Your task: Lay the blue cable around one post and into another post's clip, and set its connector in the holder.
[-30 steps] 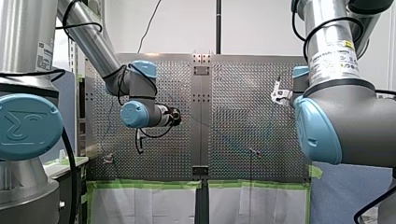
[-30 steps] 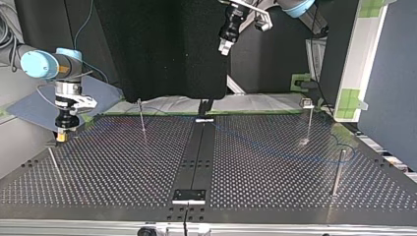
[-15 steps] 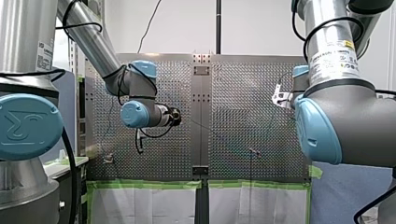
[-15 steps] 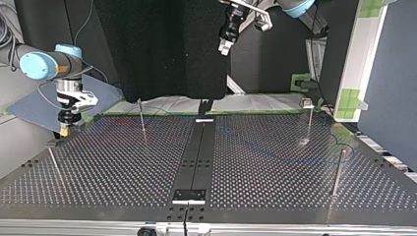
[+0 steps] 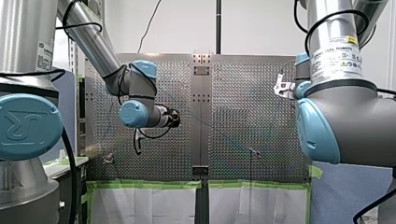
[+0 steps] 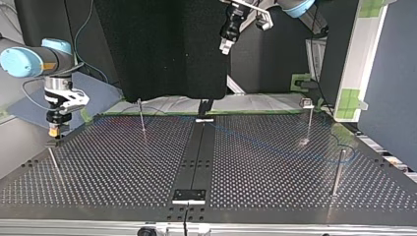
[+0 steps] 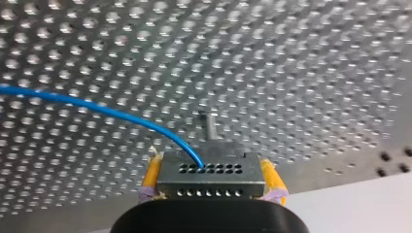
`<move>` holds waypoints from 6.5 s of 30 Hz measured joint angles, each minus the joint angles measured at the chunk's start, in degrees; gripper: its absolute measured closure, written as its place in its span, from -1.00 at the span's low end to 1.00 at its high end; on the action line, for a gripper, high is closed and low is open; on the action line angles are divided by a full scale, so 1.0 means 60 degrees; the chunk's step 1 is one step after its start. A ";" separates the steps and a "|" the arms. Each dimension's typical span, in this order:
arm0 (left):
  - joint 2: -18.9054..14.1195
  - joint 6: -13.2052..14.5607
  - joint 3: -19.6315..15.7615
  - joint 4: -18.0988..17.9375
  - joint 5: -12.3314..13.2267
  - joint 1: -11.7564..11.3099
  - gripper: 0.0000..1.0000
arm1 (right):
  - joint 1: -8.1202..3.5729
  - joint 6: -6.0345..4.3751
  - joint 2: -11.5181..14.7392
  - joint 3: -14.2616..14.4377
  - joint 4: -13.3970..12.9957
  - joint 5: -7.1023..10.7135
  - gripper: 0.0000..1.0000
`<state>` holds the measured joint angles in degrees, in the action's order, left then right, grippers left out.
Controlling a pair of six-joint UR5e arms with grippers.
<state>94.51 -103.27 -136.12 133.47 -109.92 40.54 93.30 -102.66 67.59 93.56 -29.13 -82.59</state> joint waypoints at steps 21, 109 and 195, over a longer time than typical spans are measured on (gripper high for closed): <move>0.0000 0.0037 0.0001 0.0161 -0.0090 -0.0039 -1.00 | -0.0638 -0.0030 0.0174 -0.0181 0.0161 0.0142 1.00; 0.0015 0.0000 -0.0002 0.0360 -0.0088 -0.0397 -1.00 | -0.1220 0.1170 -0.1089 -0.1501 0.0896 0.3077 1.00; 0.0035 0.0059 -0.0010 0.0331 -0.0106 -0.0499 -1.00 | -0.1122 0.1230 -0.1356 -0.1902 0.1107 0.3142 1.00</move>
<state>94.72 -102.92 -136.19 135.45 -110.56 37.55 86.57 -95.28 59.46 82.15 -22.48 -63.74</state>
